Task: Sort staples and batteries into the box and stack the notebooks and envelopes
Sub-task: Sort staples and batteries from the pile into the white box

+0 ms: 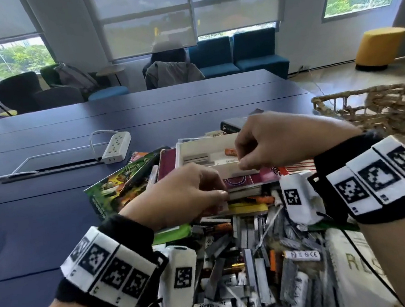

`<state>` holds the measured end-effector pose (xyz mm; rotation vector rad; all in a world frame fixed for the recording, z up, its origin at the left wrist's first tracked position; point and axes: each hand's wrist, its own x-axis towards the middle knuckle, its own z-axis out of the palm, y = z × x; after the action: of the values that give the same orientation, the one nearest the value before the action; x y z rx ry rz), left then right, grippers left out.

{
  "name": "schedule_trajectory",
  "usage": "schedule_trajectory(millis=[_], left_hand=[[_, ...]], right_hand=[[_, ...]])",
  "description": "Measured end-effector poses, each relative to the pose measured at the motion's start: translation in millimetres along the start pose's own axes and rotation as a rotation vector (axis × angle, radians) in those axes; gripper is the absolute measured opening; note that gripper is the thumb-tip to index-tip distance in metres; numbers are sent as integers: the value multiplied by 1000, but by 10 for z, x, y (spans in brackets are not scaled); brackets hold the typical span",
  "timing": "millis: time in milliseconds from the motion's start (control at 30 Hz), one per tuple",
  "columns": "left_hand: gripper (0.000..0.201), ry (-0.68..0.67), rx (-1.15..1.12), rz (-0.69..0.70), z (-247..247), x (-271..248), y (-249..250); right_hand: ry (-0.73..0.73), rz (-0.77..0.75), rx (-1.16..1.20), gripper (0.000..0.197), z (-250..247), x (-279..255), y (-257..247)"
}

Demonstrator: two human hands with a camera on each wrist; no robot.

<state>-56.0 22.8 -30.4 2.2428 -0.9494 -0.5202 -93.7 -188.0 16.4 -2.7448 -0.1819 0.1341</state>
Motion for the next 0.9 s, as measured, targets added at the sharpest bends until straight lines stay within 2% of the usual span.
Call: schedule_trajectory(millis=[167,300,400,467,567,600,700,900], left_hand=[[7,-88,67,25,0,-10,-60],[23,-143,60,3,-11,-47,-116],[23,-160,68,2,-23,-61,-113],[21,-191,80,-7,-30,-48,-98],[16,-224,107,-24,-28,-19,-94],[15,-230,128,-31,-23,-15,-87],[17,-248,219,-57,-9,14,-30],[23,-270,404,-99,14,78,118]], right_hand=[[-81,105,-48,27,101,-131,-55],[-54,197,-122,15,230,-241,-33],[-13,227,-154,10,324,-328,-53],[1,223,-168,17,373,-360,-77],[-28,172,-166,40,419,-352,-92],[-26,162,-178,43,420,-339,-109],[-13,145,-238,41,445,-282,-129],[-115,124,-360,31,517,-192,-197]])
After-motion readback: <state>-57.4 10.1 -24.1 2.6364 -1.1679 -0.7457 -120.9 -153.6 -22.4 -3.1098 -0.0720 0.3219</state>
